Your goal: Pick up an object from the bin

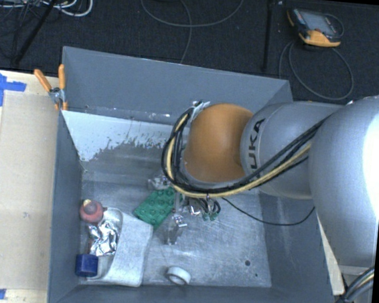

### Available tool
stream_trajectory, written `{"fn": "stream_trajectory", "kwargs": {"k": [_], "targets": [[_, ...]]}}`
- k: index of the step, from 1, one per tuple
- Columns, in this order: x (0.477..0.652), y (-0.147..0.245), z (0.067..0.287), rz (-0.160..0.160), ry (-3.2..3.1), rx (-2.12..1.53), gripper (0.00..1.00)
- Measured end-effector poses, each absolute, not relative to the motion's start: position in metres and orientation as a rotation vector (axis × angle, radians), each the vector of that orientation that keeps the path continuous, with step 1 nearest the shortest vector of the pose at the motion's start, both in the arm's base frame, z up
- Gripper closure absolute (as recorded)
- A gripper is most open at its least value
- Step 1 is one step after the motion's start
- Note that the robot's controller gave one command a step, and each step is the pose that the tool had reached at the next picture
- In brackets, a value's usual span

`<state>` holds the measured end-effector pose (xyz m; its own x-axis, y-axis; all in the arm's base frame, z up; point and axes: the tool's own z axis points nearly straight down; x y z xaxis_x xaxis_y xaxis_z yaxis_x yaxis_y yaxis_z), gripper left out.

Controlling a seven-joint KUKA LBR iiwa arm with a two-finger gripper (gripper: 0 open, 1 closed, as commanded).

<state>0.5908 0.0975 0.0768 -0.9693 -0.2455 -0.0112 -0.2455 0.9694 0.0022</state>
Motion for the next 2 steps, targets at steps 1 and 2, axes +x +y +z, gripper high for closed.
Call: {"fn": "stream_trajectory", "kwargs": {"k": [1,2], "targets": [[0.594,0.096,0.082,0.001,3.097,-0.385,1.0],[0.608,0.105,0.228,0.001,3.102,-0.429,1.0]]}}
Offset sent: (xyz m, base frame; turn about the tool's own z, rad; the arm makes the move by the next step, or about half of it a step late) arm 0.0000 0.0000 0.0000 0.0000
